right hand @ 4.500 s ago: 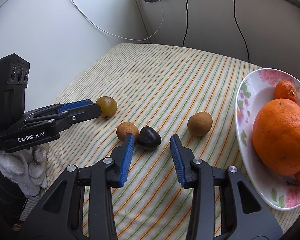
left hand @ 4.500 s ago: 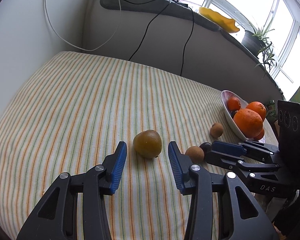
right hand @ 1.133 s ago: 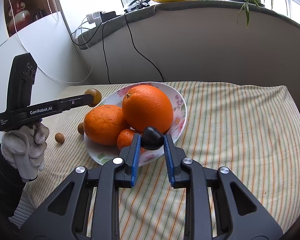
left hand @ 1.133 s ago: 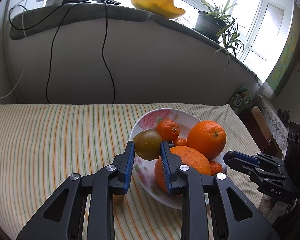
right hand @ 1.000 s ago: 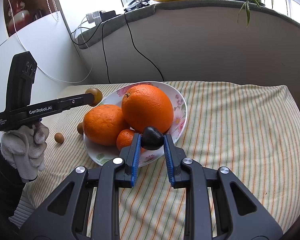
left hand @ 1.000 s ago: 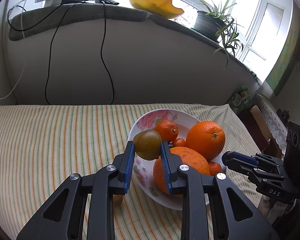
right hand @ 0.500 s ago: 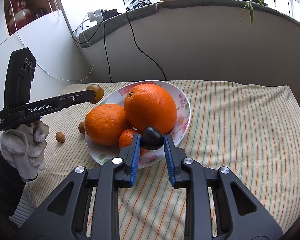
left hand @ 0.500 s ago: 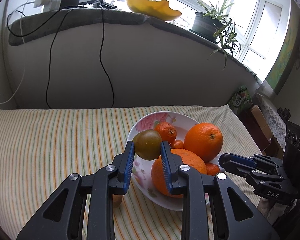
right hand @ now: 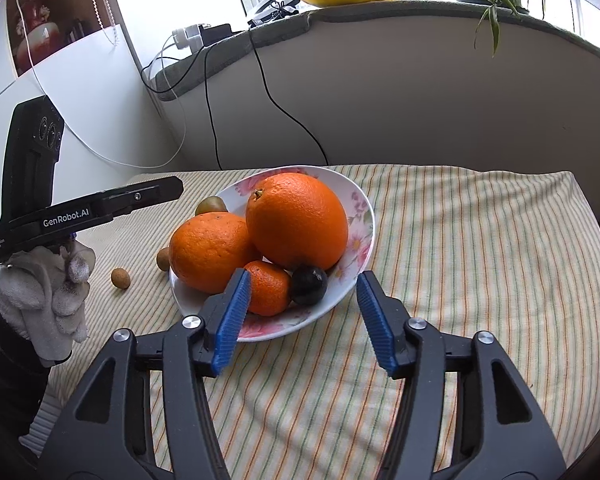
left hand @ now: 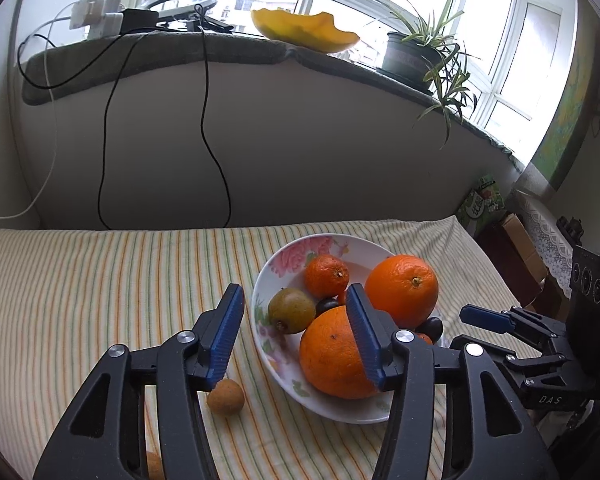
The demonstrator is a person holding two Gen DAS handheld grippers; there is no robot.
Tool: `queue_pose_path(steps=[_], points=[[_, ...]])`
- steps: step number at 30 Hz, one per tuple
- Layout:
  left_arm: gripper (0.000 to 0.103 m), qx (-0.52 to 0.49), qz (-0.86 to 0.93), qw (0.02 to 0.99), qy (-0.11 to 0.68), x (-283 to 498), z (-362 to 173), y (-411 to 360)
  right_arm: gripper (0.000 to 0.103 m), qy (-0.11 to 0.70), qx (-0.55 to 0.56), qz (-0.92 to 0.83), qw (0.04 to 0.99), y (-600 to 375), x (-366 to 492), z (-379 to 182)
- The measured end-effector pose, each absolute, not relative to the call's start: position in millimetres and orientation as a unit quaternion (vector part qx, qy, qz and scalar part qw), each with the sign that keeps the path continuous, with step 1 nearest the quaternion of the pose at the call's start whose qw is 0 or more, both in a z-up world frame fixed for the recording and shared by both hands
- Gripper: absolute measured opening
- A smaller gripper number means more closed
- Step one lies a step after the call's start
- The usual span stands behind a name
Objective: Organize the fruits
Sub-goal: 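Lower the kiwi and plum onto the plate and open both tools, then withdraw both tools from the plate and move them to the two remaining kiwis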
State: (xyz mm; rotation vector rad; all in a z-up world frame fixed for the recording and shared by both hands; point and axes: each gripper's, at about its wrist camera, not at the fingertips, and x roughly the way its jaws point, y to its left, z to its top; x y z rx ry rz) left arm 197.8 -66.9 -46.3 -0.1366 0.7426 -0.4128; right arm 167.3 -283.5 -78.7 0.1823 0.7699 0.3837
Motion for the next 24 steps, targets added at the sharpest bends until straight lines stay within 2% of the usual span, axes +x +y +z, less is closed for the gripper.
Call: queue_pose_path(steps=[5, 10, 24], points=[[0.057, -0.066, -0.200, 0.910, 0.358, 195.4, -44.8, -66.2, 0.079, 0.366, 0.091, 0.180, 0.909, -285.8, 163.3, -76.1], [0.061, -0.064, -0.201, 0.910, 0.358, 193.5, -44.4, -67.7, 0.087, 0.368, 0.091, 0.177, 0.908, -284.8, 161.5, -75.0], [0.064, -0.060, -0.199, 0.914, 0.349, 182.8, -37.8, -67.0, 0.089, 0.366, 0.089, 0.175, 0.910, -282.9, 155.7, -70.7]])
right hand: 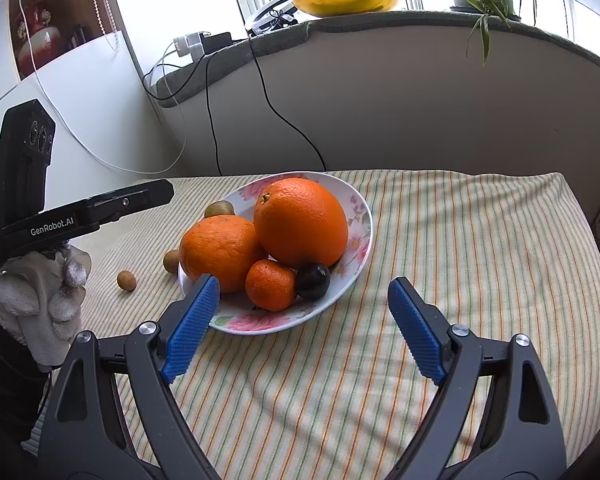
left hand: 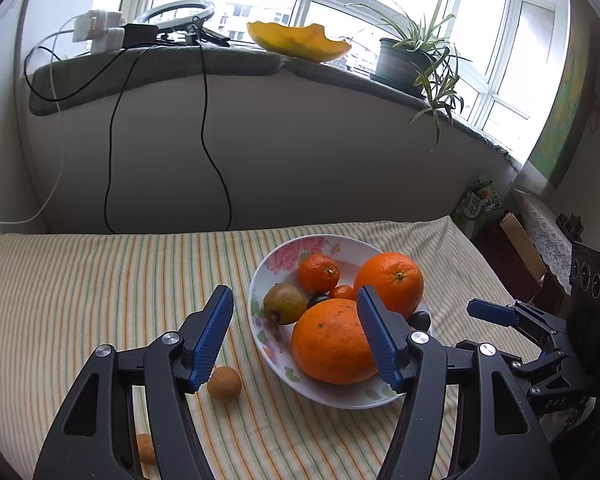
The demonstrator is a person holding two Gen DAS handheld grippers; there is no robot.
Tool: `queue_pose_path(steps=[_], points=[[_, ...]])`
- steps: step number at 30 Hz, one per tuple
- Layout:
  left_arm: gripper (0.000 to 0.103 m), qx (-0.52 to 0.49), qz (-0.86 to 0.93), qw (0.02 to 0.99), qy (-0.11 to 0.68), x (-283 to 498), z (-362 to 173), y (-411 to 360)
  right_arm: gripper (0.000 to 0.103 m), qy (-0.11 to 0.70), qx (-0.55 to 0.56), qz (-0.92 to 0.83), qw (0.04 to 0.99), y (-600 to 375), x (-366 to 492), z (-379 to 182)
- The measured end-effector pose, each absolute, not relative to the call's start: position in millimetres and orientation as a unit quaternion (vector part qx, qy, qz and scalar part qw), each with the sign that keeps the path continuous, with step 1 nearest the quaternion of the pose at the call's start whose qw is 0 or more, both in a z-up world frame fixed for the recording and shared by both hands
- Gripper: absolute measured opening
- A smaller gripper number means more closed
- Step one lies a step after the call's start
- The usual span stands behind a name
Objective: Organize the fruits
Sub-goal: 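Withdraw both tools from the plate and move them to the two remaining kiwis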
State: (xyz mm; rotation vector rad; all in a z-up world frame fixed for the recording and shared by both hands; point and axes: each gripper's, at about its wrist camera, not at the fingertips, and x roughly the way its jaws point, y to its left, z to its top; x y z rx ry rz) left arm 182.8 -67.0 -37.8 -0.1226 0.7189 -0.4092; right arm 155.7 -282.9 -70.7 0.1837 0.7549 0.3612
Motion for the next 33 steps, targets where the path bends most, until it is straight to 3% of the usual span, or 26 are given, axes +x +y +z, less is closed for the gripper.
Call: queue_pose_path(steps=[33], points=[[0.064, -0.092, -0.135, 0.930, 0.330, 141.3, -31.4, 6.9, 0.089, 0.353, 0.062, 0.218, 0.908, -247.9, 130.4, -51.1]])
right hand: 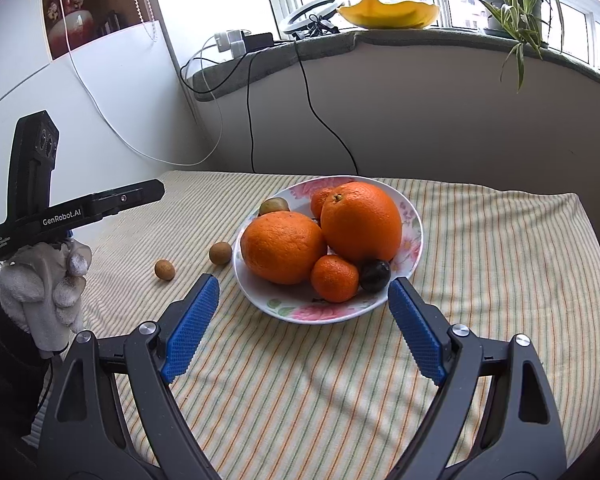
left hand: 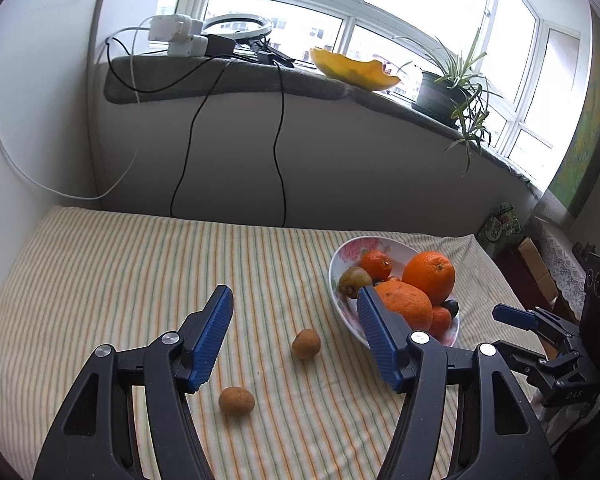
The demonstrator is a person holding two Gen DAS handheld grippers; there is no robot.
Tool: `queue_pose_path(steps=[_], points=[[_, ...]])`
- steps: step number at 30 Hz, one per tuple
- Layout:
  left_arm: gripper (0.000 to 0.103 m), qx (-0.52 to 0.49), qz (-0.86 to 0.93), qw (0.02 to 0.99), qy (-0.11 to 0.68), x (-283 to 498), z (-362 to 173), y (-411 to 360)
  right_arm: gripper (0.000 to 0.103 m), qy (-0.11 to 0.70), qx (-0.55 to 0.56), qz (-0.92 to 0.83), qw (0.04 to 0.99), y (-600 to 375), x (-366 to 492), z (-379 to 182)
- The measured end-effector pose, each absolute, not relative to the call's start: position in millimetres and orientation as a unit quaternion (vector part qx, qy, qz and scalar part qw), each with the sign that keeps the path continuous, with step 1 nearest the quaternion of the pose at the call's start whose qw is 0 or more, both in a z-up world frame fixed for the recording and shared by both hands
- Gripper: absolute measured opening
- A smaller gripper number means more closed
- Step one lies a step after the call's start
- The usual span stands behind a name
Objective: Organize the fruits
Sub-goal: 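Withdraw both tools from the plate and move them to the two remaining kiwis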
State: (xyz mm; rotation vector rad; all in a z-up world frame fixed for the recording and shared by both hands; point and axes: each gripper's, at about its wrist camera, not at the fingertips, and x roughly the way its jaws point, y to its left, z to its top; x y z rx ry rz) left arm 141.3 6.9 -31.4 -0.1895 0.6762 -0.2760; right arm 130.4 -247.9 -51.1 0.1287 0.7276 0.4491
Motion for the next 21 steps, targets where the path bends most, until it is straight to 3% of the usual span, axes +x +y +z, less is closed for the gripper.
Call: queue_pose_path(steps=[12, 16, 19, 21], points=[[0.064, -0.104, -0.110, 0.927, 0.344, 118.3, -47.2, 36.3, 0.089, 0.357, 0.047, 0.281, 0.889, -203.3, 121.0, -50.9], [0.064, -0.112, -0.109, 0.923, 0.353, 110.7, -56.4, 40.9, 0.072, 0.371, 0.037, 0.301, 0.878, -182.3, 121.8, -55.8], [0.063, -0.105, -0.109, 0.922, 0.357, 105.4, -62.5, 40.7, 0.067, 0.380, 0.034, 0.304, 0.873, -166.1, 125.5, -61.9], [0.054, -0.105, -0.114, 0.919, 0.362, 103.1, -66.5, 41.5, 0.062, 0.386, 0.037, 0.305, 0.870, -156.6, 127.9, -67.5]])
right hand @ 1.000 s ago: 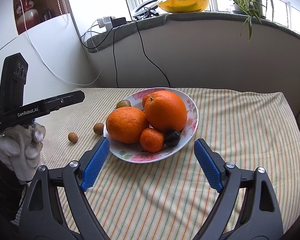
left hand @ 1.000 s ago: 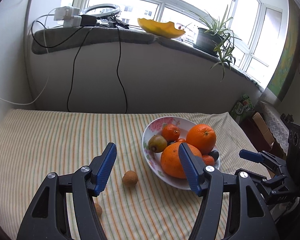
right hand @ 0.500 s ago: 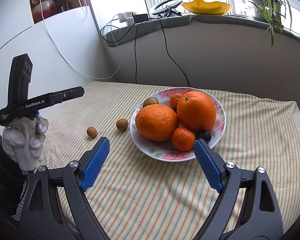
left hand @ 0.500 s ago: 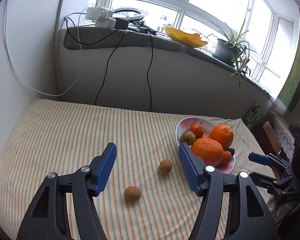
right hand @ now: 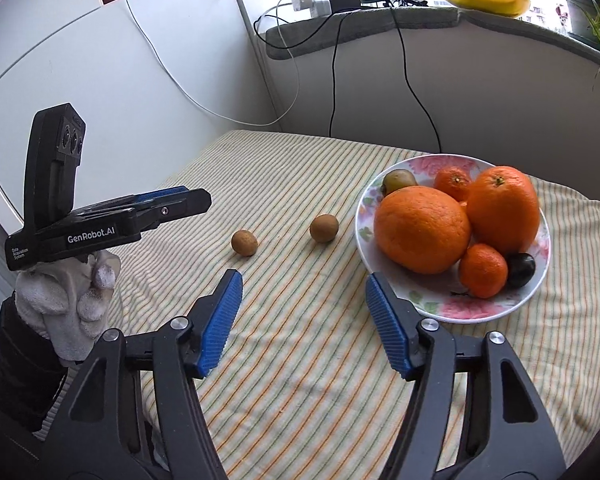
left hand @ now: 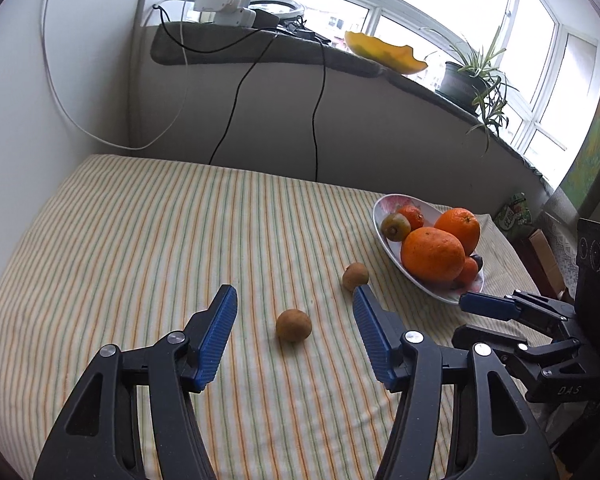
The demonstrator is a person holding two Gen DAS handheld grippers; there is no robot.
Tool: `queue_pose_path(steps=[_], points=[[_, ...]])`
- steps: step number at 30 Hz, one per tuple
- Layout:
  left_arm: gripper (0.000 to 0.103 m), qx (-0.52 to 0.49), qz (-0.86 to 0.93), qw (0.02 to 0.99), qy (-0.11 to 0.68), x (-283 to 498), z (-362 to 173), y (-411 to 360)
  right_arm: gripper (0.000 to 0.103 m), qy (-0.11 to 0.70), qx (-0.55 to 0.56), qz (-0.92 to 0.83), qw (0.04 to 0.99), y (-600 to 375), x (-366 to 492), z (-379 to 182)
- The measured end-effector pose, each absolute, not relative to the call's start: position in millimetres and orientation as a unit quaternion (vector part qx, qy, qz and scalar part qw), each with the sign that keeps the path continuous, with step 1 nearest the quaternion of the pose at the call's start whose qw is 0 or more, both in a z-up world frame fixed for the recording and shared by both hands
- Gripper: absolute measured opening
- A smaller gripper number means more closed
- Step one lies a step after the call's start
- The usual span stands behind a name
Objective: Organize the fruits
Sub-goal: 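Withdraw both tools from the plate and move them to the two remaining kiwis, then close the left tool on one kiwi while the right tool closes on the other kiwi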
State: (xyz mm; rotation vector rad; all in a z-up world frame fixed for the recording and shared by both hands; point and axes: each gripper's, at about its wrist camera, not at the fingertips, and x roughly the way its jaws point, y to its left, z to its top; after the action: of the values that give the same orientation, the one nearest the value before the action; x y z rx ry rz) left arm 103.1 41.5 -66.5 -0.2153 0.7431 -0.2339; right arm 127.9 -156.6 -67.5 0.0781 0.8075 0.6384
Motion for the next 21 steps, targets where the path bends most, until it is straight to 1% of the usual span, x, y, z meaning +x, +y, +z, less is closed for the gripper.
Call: queue_pose_path(steps=[6, 8, 10, 12, 15, 21], points=[[0.044, -0.105, -0.123, 0.912, 0.376, 101.0, -80.0, 45.7, 0.054, 0.401, 0.035, 0.286, 0.870, -134.4, 139.6, -82.7], [0.042, -0.106, -0.128, 0.910, 0.381, 101.5, -84.6, 46.4, 0.050, 0.409, 0.035, 0.282, 0.867, -128.3, 143.9, -87.2], [0.041, -0.105, -0.132, 0.907, 0.385, 101.7, -88.8, 46.2, 0.048, 0.412, 0.032, 0.275, 0.868, -122.8, 147.3, -89.9], [0.037, -0.103, -0.139, 0.905, 0.388, 102.5, -91.8, 46.0, 0.047, 0.414, 0.029, 0.266, 0.870, -119.0, 152.0, -92.1], [0.037, -0.099, -0.146, 0.903, 0.391, 104.7, -94.6, 45.1, 0.043, 0.418, 0.027, 0.251, 0.873, -114.2, 158.9, -96.1], [0.037, -0.082, -0.159, 0.901, 0.395, 112.9, -97.5, 43.1, 0.042, 0.424, 0.026, 0.226, 0.877, -106.0, 167.5, -103.4]])
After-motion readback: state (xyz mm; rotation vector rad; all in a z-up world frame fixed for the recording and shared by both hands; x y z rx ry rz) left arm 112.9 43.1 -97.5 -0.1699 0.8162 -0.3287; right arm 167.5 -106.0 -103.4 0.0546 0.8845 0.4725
